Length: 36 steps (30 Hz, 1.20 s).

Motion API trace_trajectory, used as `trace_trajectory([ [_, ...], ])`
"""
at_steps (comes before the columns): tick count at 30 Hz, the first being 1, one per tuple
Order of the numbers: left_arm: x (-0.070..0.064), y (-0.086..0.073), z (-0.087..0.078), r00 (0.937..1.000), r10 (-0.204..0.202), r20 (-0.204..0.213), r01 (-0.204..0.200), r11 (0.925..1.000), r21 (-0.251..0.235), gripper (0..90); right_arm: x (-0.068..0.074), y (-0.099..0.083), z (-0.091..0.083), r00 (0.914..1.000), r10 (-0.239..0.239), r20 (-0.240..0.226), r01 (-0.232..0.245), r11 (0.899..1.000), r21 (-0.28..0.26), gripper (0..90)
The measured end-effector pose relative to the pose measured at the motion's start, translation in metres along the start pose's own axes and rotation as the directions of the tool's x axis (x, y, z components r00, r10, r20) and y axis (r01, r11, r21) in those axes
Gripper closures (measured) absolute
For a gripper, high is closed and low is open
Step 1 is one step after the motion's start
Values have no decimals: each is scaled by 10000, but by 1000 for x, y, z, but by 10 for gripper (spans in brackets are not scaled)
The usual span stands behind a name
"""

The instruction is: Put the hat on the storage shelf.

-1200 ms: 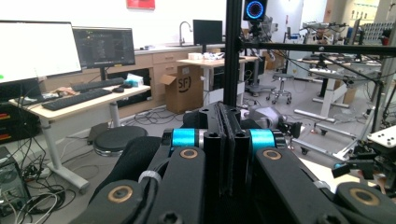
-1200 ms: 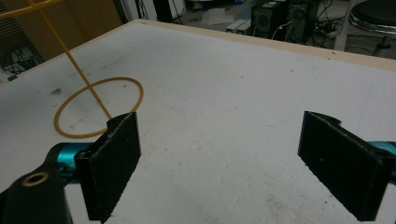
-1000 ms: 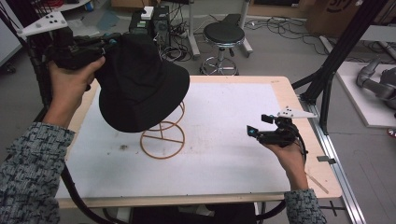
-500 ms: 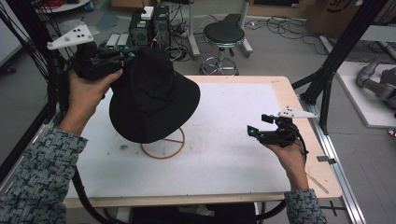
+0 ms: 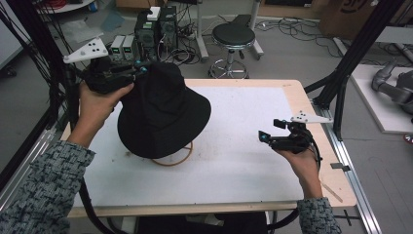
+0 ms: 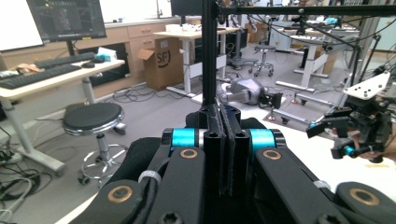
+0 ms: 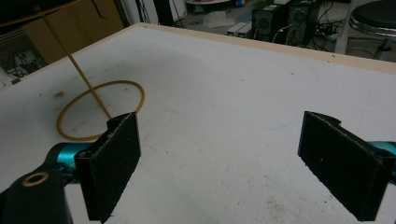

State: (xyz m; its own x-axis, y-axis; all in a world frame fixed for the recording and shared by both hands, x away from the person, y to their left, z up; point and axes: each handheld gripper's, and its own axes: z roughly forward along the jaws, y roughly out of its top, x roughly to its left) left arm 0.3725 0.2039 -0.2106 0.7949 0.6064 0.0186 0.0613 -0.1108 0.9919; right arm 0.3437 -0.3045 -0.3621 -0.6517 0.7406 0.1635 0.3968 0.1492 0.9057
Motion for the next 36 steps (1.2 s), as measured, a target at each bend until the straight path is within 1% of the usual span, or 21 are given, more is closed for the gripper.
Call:
trace_trajectory([
  [1, -1, -2, 1, 10000, 23, 18, -23, 10000, 39, 878, 0, 0, -1, 10000, 98, -10, -98, 10000, 10, 129],
  [3, -2, -5, 2, 10000, 60, 34, -61, 9999, 132, 878, 0, 0, -1, 9999, 110, 2, -110, 9999, 20, 129],
  [6, -4, -10, 5, 9999, -53, 115, 52, 9999, 152, 877, 0, 0, 0, 10000, 8, 5, -8, 10000, 4, 129],
  [8, -4, -13, 5, 9999, -30, 150, 26, 9997, 241, 878, 1, 0, 0, 10000, 46, -12, -46, 10000, 29, 129],
  [10, -5, -15, 5, 9998, -114, 192, 110, 9997, 195, 877, 0, 0, 0, 10000, 33, -1, -33, 10000, 2, 129],
  [11, -5, -16, 5, 9997, -140, 187, 136, 9997, 204, 877, 0, 0, -1, 9999, 100, -1, -100, 9999, 35, 129],
  [15, -6, -17, 5, 9996, -175, 214, 169, 9995, 283, 876, -1, 0, -1, 10000, 36, 20, -36, 10000, -10, 129],
  [17, -7, -17, 4, 9996, -80, 253, 73, 9995, 314, 870, 0, 0, -1, 10000, 91, -10, -91, 10000, 21, 129],
  [21, -8, -18, 3, 9996, -96, 281, 89, 9996, 272, 830, -1, 0, -1, 9999, 107, 10, -107, 9999, 26, 129],
  [24, -8, -20, 4, 9997, -75, 223, 67, 9994, 349, 815, -1, 0, -2, 9999, 110, 16, -110, 9999, -8, 129],
  [27, -7, -22, 2, 9997, -190, 177, 185, 9995, 263, 789, -1, 1, -3, 10000, 59, 24, -59, 10000, -48, 129],
  [33, -4, -23, -4, 9994, -329, 50, 328, 9993, 184, 739, -2, 1, -4, 9999, 131, 20, -131, 9999, -53, 129],
  [36, -2, -24, -7, 9994, -335, -53, 335, 9993, 161, 733, -1, 1, -3, 9999, 119, 15, -119, 9999, -45, 129],
])
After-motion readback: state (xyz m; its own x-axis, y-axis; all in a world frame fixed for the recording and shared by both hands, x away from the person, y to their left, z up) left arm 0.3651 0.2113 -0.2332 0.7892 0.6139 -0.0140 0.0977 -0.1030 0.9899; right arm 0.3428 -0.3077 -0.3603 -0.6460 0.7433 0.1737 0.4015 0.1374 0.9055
